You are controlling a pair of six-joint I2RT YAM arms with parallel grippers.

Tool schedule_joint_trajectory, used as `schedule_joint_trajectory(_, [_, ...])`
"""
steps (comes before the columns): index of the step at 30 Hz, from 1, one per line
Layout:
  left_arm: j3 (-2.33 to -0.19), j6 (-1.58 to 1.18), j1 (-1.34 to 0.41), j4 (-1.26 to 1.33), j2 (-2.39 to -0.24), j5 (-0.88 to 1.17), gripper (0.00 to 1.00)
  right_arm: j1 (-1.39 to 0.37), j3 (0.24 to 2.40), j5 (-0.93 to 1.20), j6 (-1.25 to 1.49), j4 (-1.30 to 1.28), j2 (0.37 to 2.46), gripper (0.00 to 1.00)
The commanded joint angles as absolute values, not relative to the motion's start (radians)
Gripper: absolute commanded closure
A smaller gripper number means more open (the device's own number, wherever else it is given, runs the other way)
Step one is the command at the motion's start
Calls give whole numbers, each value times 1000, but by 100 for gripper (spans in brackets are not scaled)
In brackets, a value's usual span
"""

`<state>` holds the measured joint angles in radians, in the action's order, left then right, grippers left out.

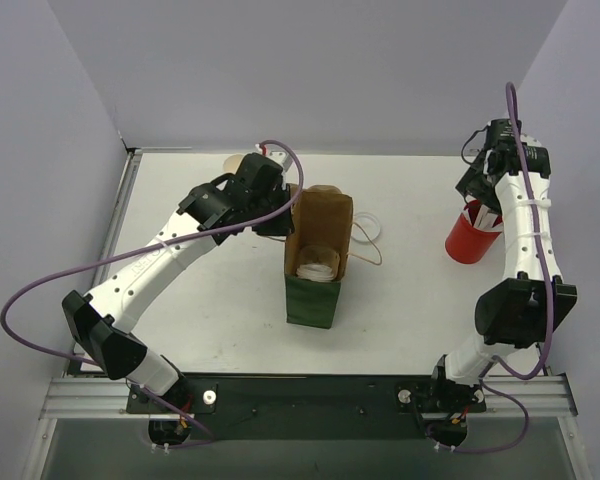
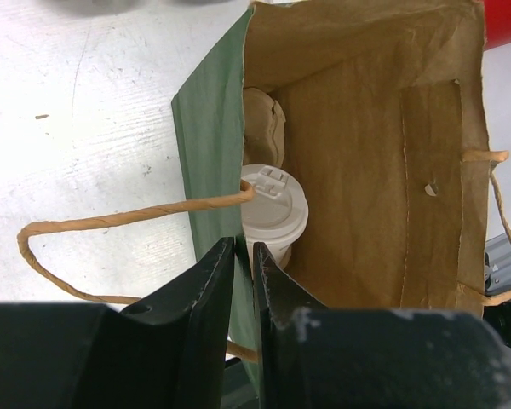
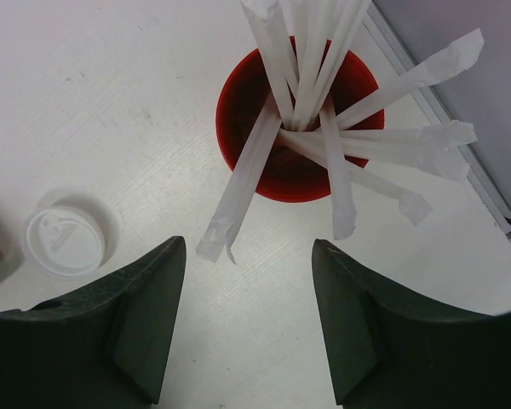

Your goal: Pack the takeout coffee

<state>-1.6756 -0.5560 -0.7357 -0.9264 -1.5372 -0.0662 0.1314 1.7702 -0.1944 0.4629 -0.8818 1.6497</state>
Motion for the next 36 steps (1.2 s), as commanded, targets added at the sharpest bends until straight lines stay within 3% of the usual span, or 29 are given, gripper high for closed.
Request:
schedule_joint_trajectory(1, [-1678, -528, -718, -856, -1494, -29, 74, 129, 1775, -218, 460, -900, 1663, 44])
schedule_joint_trajectory(17, [-1667, -505, -683, -827, -1488, 29, 75, 181, 1758, -337, 437, -956, 1651, 48])
schedule_joint_trajectory(26, [-1657, -500, -666, -827, -1477, 37, 75, 187, 1799, -334, 448, -956, 1747, 50])
schedule_joint_trajectory(36, [-1657, -497, -652, -828, -1468, 43, 75, 202, 1810, -377, 456, -979, 1793, 62])
